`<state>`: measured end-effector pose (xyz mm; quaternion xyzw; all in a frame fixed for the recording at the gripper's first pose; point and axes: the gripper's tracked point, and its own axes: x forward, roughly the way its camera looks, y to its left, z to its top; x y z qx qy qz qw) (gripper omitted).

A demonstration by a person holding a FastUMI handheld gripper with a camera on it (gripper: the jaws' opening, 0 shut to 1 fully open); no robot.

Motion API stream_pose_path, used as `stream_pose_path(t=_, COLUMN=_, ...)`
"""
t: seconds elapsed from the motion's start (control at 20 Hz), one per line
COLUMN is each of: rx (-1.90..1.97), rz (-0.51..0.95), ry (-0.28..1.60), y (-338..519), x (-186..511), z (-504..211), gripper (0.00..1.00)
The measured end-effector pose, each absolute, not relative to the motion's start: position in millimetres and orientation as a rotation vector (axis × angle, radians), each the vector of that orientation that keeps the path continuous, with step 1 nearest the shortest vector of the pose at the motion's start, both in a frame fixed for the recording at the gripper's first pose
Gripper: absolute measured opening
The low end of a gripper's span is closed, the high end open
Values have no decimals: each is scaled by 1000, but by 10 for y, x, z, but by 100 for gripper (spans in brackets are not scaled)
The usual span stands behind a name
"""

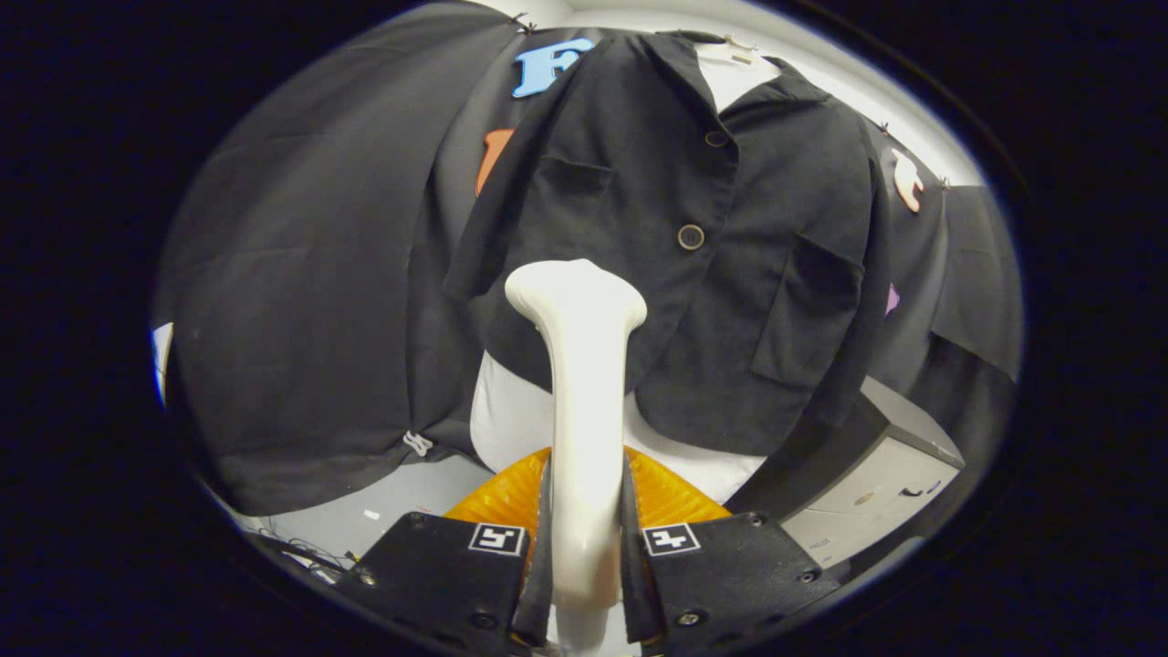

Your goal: Iron the clothes twice with a garment steamer, once on the left side and once on the right side.

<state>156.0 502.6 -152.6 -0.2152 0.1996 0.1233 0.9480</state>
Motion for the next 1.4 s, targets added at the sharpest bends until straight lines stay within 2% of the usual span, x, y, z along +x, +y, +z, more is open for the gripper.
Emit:
stream_pose_path(t=0.85, rx=-427, rz=276, ry=630, y=4603, x=1092, z=-2301, gripper=34)
stream_pose_path(t=1.1, rx=-371, rz=255, ry=663, y=4124, x=966, z=-2177, gripper=34)
stream_pose_path(t=1.4, rx=-285, rz=242, ry=569, y=3330, x=745, z=-1515, gripper=34)
